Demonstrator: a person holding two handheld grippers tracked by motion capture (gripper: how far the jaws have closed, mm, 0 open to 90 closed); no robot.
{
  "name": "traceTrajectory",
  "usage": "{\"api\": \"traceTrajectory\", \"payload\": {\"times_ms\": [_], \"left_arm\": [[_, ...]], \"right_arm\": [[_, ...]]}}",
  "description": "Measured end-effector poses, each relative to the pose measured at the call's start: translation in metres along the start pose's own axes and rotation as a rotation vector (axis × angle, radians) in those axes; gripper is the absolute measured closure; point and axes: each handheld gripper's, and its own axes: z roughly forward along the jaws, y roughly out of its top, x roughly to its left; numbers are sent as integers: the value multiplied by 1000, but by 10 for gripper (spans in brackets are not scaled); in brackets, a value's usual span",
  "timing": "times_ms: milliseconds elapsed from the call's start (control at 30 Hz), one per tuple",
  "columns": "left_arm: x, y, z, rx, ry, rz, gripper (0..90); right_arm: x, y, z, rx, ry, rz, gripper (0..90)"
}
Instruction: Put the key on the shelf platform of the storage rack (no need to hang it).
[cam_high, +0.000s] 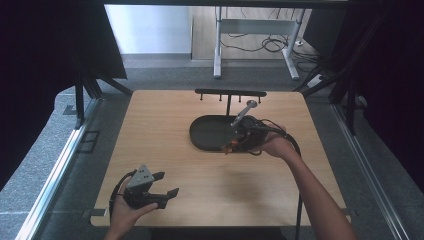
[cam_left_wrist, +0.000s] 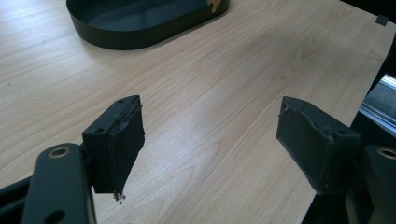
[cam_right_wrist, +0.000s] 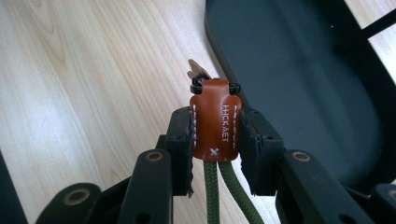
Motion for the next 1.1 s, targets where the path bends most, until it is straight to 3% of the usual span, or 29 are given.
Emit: {"api": "traceTrajectory", "payload": {"times_ms": [1100], "left_arm": [[3,-1,-1,-5,1,-7,234]], "right_arm": [[-39,15,19,0,-16,69,667]]}}
